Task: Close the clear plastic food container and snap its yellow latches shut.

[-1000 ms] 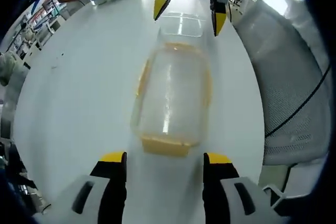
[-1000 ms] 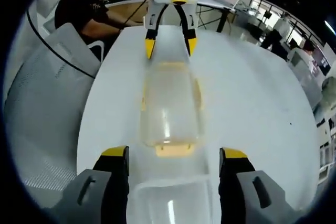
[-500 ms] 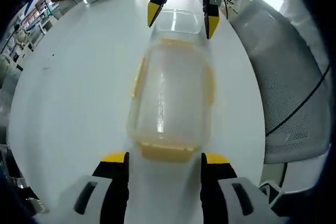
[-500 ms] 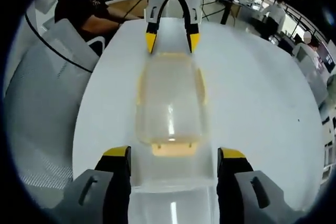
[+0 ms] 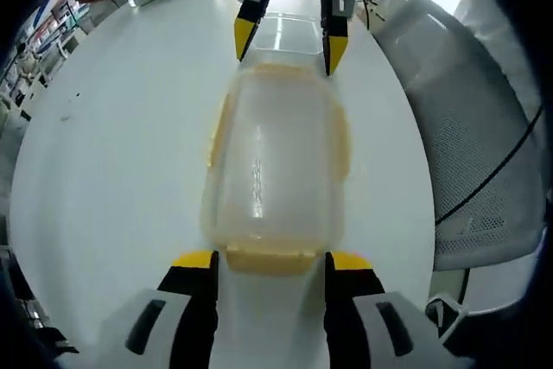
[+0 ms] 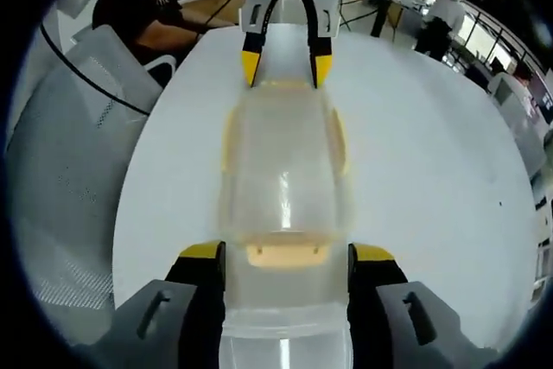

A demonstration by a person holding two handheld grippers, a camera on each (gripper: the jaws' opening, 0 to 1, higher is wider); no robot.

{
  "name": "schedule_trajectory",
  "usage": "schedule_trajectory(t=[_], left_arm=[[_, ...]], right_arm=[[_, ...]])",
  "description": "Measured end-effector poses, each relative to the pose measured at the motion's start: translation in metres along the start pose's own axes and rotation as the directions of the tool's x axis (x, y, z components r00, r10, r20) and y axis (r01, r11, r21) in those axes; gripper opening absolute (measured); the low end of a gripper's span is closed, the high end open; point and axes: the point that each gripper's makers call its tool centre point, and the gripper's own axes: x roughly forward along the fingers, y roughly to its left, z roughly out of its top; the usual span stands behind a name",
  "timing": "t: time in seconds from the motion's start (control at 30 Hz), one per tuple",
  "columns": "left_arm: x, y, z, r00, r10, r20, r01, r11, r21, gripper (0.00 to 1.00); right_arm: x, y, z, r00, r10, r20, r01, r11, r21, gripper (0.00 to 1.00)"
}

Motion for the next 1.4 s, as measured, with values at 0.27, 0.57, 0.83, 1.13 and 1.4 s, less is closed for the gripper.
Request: schedule_trajectory(t=[0.27, 0.57, 0.83, 1.13, 1.4], left_arm=[[0.0035, -0.0020, -0.0018, 1.000, -0.012, -0.014, 0.012, 1.000, 0.012, 0.41], [0.0040, -0.0042, -0.0005, 1.000, -0.015, -0.023, 0.015, 1.000, 0.023, 0.38], [0.0045, -0.0058, 0.0015, 1.000, -0.014, -0.028, 0.015, 1.000, 0.027, 0.35], [0.0045, -0.0067, 0.0019, 0.999, -0.016, -0.046, 0.018, 0.999, 0.032, 0.35], [0.0047, -0.0064, 0.0021, 0.999, -0.009, -0.053, 0.011, 0.999, 0.037, 0.34]], right_arm=[[0.0029, 0.0004, -0.0010, 1.000, 0.015, -0.016, -0.016, 1.000, -0.009, 0.47], [0.0056, 0.0003, -0.0026, 0.998, 0.017, -0.052, -0.020, 0.999, -0.046, 0.42], [0.0067, -0.0033, -0.0029, 0.997, -0.001, -0.082, -0.004, 0.998, -0.065, 0.39], [0.0071, -0.0058, -0.0032, 0.994, -0.002, -0.106, -0.004, 0.998, -0.063, 0.36], [0.0073, -0.0061, -0.0037, 0.994, 0.003, -0.106, -0.008, 0.999, -0.052, 0.36]])
